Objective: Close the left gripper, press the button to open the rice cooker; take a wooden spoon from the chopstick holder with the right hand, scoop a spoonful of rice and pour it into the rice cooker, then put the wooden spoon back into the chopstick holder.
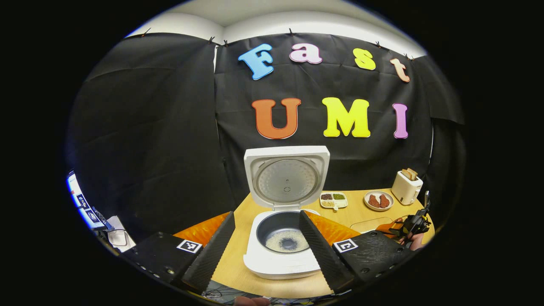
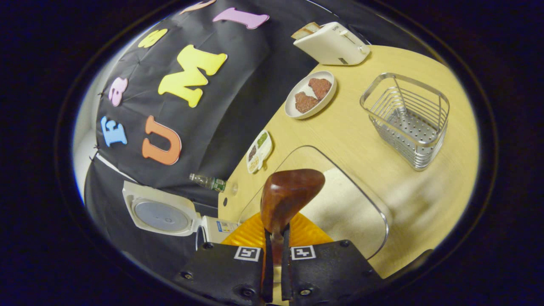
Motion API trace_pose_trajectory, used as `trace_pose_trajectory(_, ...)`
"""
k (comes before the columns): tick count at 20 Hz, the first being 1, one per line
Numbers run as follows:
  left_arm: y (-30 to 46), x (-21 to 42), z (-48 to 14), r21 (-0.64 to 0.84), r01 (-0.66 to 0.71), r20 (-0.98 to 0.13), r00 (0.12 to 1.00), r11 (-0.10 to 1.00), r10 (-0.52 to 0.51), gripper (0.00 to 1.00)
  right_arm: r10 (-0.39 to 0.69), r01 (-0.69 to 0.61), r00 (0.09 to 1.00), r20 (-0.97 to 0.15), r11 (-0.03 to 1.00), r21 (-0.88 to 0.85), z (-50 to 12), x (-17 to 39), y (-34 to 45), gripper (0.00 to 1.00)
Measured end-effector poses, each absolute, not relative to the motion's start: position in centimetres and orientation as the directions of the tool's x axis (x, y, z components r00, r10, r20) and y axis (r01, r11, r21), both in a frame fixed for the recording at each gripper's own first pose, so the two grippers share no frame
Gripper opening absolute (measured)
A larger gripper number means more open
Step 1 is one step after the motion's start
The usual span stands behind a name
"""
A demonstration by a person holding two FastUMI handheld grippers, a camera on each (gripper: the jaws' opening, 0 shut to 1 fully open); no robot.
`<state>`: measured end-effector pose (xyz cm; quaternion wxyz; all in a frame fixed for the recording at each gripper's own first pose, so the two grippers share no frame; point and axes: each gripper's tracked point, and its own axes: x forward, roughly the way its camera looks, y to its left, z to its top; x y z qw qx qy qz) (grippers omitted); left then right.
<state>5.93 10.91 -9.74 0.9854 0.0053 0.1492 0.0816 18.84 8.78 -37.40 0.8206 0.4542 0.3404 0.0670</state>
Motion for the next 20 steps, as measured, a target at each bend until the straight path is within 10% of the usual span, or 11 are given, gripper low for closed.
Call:
trace_pose_trajectory(12,8.5,6.3,-8.1,0.0,-0.188,-0.241,0.953,0.982,0.182,0.96,0.47,0.118,0.806,-0.359,0.468,0.876,-27.4,19.9,3.9,0.13)
trace_pose_trajectory(20,12.5,3.9,-8.2,0.017,-0.239,-0.21,0.949,0.971,0.237,0.97,0.621,-0.056,0.748,-0.236,0.413,0.909,-17.9,20.6,15.4,0.12)
